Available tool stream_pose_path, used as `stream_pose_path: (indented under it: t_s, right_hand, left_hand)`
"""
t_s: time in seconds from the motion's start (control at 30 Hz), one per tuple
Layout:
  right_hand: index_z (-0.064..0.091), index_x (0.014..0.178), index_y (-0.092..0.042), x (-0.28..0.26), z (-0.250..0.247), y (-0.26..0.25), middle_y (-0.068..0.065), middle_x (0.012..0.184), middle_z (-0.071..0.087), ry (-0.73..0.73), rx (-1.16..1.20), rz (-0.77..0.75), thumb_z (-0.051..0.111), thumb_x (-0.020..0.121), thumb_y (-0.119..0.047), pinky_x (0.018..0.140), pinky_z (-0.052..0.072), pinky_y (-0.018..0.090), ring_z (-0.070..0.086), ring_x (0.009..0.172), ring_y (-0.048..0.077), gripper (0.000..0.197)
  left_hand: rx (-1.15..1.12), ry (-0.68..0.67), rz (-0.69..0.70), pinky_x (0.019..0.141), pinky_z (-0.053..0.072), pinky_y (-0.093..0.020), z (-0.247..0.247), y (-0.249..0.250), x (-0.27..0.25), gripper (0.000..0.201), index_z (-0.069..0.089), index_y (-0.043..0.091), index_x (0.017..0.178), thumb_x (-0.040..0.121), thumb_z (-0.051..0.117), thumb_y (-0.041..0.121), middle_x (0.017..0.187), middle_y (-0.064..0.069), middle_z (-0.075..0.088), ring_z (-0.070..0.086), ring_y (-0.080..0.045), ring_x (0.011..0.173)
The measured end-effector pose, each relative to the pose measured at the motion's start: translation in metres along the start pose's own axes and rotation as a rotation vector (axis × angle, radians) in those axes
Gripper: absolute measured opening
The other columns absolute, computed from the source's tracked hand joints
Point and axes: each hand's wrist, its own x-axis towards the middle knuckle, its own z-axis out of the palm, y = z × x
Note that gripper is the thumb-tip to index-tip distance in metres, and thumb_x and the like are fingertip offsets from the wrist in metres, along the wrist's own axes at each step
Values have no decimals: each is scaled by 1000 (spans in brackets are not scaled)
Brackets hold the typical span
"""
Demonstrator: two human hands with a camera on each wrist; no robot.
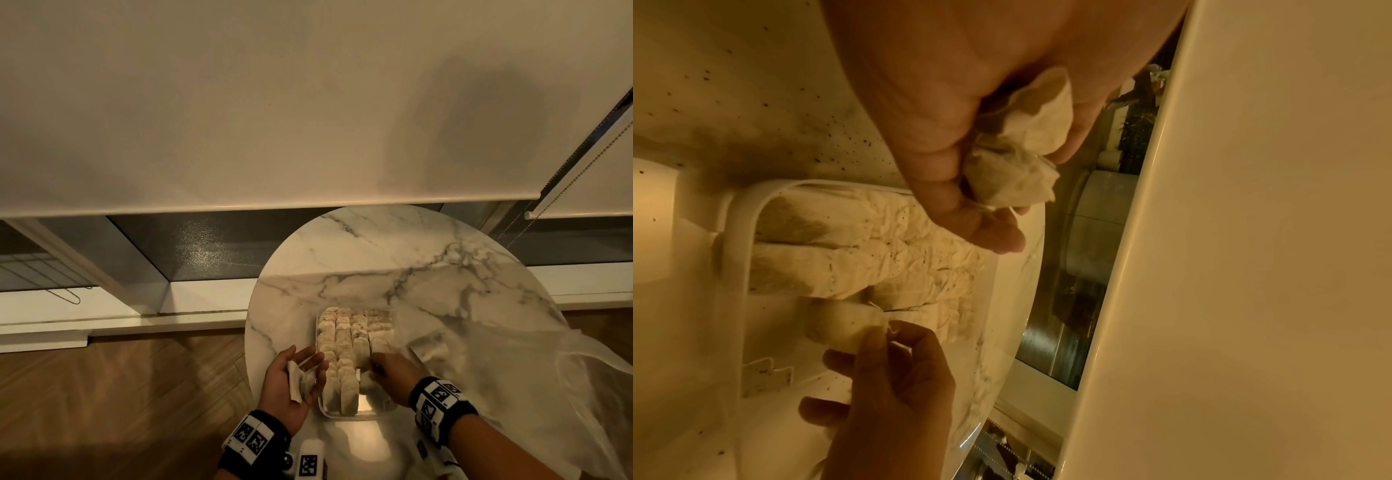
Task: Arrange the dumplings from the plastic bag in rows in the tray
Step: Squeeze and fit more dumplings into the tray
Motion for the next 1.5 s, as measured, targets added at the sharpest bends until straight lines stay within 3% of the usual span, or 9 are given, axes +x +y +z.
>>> stream_pose_path:
  t_s: [0.1, 0.3, 0.47, 0.73, 0.93, 1.0, 1.13, 1.37, 1.5]
  right_hand:
    - [68, 112, -24, 9, -3, -5, -1, 114, 64, 8, -35, 3, 52, 99, -31, 86, 38, 19, 59, 103, 15, 22]
    - [71, 105, -21, 28, -2, -6, 0, 105, 68, 130, 11, 102, 55, 98, -27, 71, 36, 18, 54, 85, 10, 19]
    - [71, 95, -21, 40, -4, -10, 3, 101, 70, 153, 53, 136, 54, 96, -25, 74, 43, 21, 61, 87, 15, 18]
    - [68, 100, -17, 39, -6, -11, 5, 100, 69, 196, 80, 146, 55, 94, -23, 78, 49, 27, 63, 90, 20, 16]
    - [67, 98, -21, 26, -3, -7, -4, 89, 62, 157, 119, 198, 58, 92, -24, 54, 34, 12, 54, 77, 11, 12]
    - [69, 99, -21, 24, -1, -8, -5, 89, 62, 85, 115, 206, 61, 91, -29, 58, 38, 12, 55, 79, 10, 14]
    - [73, 97, -26, 26, 5, -9, -3, 99, 70, -3, 147, 174, 62, 89, -34, 83, 52, 25, 63, 92, 12, 16]
    - [71, 107, -27, 29, 3, -12, -2, 108, 71, 20, 174, 153, 63, 89, -33, 90, 52, 30, 64, 99, 15, 21]
    - [71, 107, -26, 29, 0, -14, -3, 105, 71, 52, 201, 151, 65, 87, -26, 87, 52, 25, 64, 95, 12, 22]
  left_hand:
    - [-11, 9, 0, 65, 57, -32, -1, 1, 0, 35, 64, 2, 107, 96, 53, 33, 97, -18, 69, 67, -30, 81]
    - [-25, 22, 9, 69, 57, -33, -3, 5, 1, 34, 65, 2, 102, 96, 53, 33, 92, -17, 70, 66, -30, 84]
    - [-35, 34, 15, 70, 56, -33, -3, 7, 3, 34, 66, 2, 100, 95, 53, 32, 93, -17, 70, 66, -31, 84]
    - [-18, 55, 16, 78, 52, -35, -1, 3, 5, 34, 67, 3, 100, 97, 52, 33, 92, -15, 71, 66, -30, 86]
    - [-25, 67, 17, 78, 50, -35, -4, 1, 6, 33, 66, 3, 99, 97, 52, 33, 89, -16, 71, 65, -30, 85]
    - [-16, 72, 20, 76, 51, -35, -5, 0, 8, 32, 65, 3, 100, 97, 52, 33, 89, -15, 71, 66, -30, 84]
    - [1, 68, 18, 71, 55, -34, -6, -2, 9, 32, 65, 4, 101, 97, 52, 33, 89, -15, 72, 67, -29, 82]
    - [14, 59, 26, 70, 55, -33, -8, -1, 10, 33, 66, 4, 101, 97, 51, 33, 92, -14, 71, 67, -27, 83]
    - [18, 58, 36, 73, 54, -34, -8, -1, 10, 33, 66, 4, 100, 97, 51, 33, 89, -14, 71, 67, -28, 82]
